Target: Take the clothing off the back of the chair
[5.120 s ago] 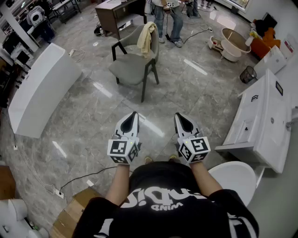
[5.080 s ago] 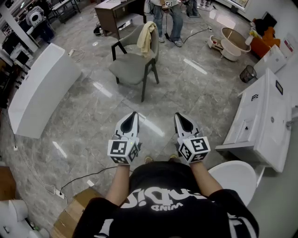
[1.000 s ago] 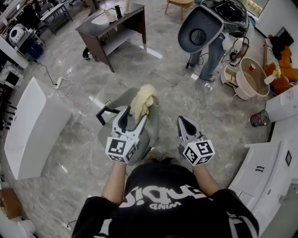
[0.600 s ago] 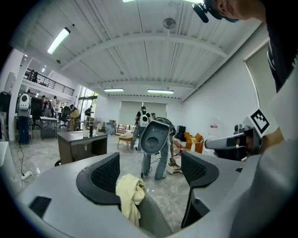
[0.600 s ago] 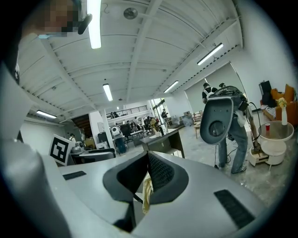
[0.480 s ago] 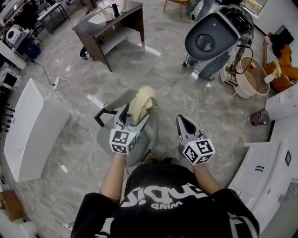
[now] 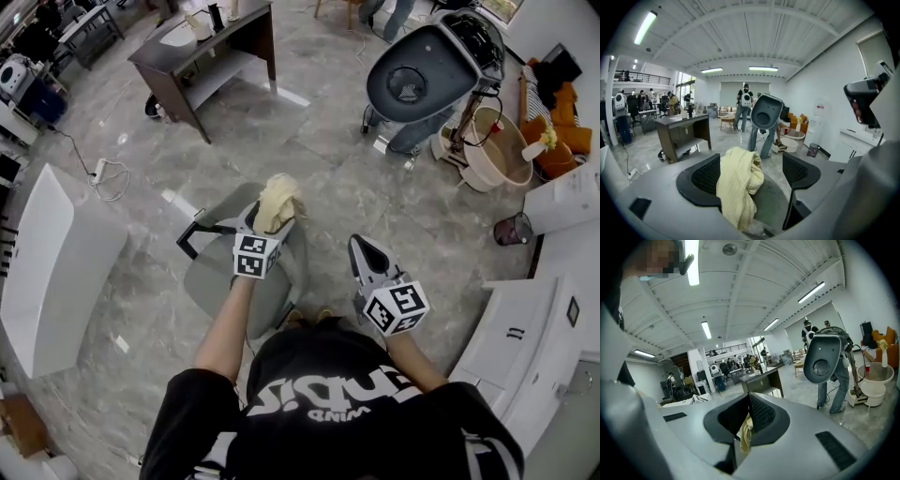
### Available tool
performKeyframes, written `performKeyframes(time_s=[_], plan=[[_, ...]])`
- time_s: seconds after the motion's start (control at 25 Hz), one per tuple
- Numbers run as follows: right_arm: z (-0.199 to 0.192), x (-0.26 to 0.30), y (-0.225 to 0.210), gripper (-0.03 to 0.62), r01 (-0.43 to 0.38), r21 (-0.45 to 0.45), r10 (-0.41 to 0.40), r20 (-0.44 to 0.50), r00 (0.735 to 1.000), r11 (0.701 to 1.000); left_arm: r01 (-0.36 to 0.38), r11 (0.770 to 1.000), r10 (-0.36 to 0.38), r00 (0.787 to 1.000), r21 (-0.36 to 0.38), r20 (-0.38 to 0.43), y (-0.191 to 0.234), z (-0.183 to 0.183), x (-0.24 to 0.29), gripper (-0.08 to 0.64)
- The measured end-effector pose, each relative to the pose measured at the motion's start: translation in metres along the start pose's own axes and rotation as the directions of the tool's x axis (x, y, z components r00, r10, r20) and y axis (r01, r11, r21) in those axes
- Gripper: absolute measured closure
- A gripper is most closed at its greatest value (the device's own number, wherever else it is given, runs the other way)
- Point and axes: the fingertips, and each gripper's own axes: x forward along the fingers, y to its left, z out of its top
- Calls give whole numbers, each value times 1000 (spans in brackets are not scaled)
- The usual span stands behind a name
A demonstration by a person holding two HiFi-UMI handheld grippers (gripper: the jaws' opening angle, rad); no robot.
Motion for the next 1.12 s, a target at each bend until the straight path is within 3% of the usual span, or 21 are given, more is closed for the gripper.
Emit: performKeyframes(time_s=[0.16,0.36,0.84,1.12], plan=[[-2,-2,-4,578,6,2,-6,-21,1000,1000,-10,1000,9,999,0,-48,10,-15,31,120],[-5,-5,-11,578,21,-3,-22,-42,999,1000,-21,998,16,996,-52,-92,28,-26,59,110],[-8,-7,-32,578,71,19,-70,-54,996,997,50,986,-77,982,-158,-171,36,-44,87,112],[-13,-7,-36,578,75,25,-74,-61,995,997,29,978,-62,986,-205,-154,36,-45,78,279]])
